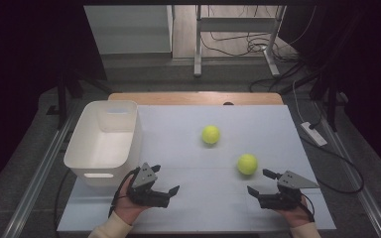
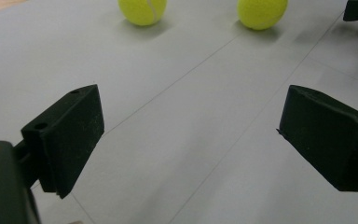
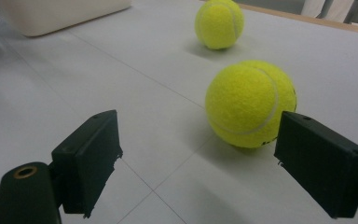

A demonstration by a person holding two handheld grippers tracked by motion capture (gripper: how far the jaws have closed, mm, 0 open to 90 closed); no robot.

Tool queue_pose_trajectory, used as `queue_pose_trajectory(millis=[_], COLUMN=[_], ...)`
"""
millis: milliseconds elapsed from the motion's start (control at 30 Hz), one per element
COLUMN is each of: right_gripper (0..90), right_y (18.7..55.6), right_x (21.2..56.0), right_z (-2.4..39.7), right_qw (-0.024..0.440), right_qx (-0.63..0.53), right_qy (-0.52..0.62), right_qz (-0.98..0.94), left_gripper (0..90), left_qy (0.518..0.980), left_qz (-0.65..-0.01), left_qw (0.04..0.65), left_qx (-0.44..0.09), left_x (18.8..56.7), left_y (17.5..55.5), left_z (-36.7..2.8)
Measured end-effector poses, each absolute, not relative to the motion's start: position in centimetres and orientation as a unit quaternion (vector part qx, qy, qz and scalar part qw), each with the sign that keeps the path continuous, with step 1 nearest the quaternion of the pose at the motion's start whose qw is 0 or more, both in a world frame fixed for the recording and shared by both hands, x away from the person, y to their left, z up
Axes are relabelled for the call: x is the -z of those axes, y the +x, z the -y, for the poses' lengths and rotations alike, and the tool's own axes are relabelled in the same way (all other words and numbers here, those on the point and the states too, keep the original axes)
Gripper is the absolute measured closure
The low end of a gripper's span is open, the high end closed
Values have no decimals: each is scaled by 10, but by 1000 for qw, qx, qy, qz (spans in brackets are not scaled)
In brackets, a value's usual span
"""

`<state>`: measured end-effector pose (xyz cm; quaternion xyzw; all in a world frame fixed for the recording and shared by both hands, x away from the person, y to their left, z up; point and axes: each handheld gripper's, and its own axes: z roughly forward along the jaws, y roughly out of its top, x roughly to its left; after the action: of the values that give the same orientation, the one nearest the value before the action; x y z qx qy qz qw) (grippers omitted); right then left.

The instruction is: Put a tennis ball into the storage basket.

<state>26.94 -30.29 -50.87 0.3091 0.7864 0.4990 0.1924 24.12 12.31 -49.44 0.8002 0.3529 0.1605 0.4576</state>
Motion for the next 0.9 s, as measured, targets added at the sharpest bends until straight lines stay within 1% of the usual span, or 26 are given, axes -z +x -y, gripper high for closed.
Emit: queue_pose_trajectory(millis=[300, 633, 800, 900], right_gripper=[142, 142, 142, 142], right_y=[270, 270, 271, 271], right_x=[509, 509, 509, 509], right_z=[303, 303, 303, 304], right_qw=[192, 193, 190, 191], right_qx=[-498, -498, -501, -501], right_qy=[308, 310, 315, 316], right_qz=[-787, -786, -783, -783], left_gripper=[74, 74, 76, 76], left_qy=[805, 807, 802, 803], left_qz=[-346, -345, -350, -350], left_qw=[455, 453, 461, 461], left_qx=[-159, -156, -148, -142], left_x=[490, 485, 482, 482], left_y=[248, 254, 257, 261], left_z=[-113, -111, -113, -108])
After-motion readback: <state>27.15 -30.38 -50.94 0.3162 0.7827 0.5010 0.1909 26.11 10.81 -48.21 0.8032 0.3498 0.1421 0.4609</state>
